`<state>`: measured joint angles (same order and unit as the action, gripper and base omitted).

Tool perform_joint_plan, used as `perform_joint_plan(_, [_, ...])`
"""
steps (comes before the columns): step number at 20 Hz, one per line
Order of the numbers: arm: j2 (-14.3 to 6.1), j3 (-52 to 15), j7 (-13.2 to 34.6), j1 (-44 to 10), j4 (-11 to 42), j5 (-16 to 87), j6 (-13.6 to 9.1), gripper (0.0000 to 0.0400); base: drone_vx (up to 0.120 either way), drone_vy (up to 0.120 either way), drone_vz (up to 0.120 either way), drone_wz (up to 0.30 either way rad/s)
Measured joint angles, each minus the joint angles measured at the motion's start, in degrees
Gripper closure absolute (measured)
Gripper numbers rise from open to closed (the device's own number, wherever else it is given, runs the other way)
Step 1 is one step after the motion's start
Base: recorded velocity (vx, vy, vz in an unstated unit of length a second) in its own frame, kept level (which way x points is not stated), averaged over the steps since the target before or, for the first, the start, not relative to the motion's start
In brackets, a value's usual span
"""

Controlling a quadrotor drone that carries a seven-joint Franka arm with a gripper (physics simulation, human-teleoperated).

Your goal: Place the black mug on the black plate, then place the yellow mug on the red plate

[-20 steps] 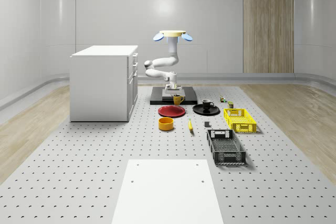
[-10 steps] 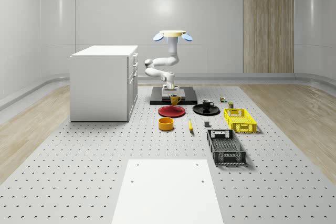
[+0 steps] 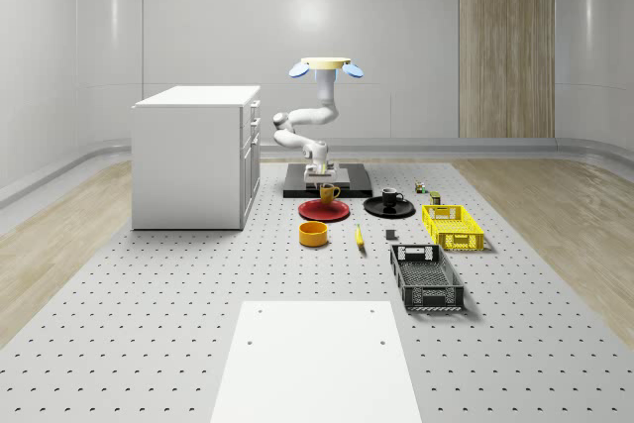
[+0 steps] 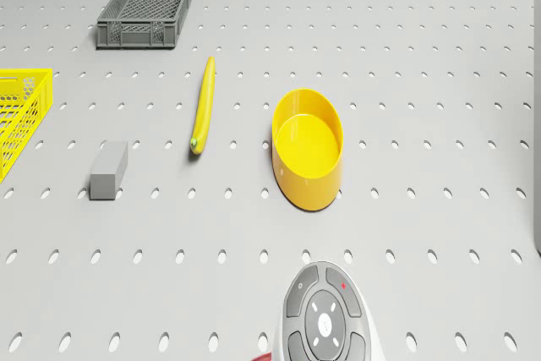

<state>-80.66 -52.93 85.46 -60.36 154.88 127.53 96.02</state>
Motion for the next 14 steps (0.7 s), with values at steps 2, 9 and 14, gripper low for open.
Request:
perform_joint_plan(2, [-0.05,0.48,-0.61,0.25,-0.6,0.38,0.58,0.029,0.0,0.0,0.0,0.0])
perform_joint_plan(9, [0.2,2.4,-2.21,0.64,-2.87,2.03,2.43,0.029,0.0,0.0,0.0,0.0])
perform_joint_plan(14, [0.56,3.23,-2.67,0.68,-3.75,2.82,2.97,0.0162,0.0,0.0,0.0,0.0])
